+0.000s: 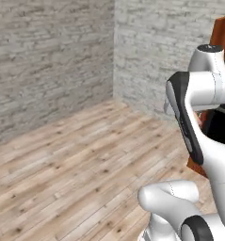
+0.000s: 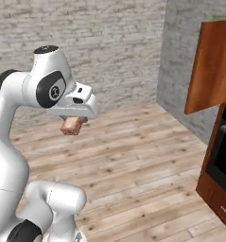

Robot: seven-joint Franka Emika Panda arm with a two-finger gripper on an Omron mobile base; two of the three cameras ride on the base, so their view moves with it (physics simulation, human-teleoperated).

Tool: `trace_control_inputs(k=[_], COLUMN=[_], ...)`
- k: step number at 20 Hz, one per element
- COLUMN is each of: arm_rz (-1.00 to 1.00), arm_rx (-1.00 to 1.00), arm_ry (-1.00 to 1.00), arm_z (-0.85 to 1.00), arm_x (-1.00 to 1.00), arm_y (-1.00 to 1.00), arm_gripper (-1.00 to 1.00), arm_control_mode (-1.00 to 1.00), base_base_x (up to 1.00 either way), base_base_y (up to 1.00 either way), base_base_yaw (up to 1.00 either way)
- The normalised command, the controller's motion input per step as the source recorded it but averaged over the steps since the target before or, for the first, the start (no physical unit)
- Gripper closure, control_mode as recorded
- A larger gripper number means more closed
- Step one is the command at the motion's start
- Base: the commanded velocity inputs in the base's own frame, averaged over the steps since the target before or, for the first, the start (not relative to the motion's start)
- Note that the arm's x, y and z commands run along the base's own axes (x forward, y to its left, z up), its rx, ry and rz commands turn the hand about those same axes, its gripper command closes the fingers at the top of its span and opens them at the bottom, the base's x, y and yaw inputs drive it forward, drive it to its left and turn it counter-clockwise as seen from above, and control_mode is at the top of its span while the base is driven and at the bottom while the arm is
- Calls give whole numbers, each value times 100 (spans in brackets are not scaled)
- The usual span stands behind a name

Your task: Pick up the dish brush and bar soap from the sink, and place them back in the cabinet, and close the cabinet doors.

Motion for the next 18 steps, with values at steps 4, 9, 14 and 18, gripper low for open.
trace_control_inputs(k=[4, 9, 14, 18], arm_rz=[0, 0, 0, 0], arm_rx=[0, 0, 0, 0], arm_ry=[0, 0, 0, 0], arm_z=[0, 0, 0, 0], arm_x=[0, 0, 0, 0], arm_y=[0, 0, 0, 0], arm_gripper=[100, 100, 100, 100], arm_control_mode=[100, 100, 100, 100], base_base_x=[0, 7, 24, 55], base_base_y=[-7, -5, 0, 17], base_base_yaw=[-87, -83, -79, -56])
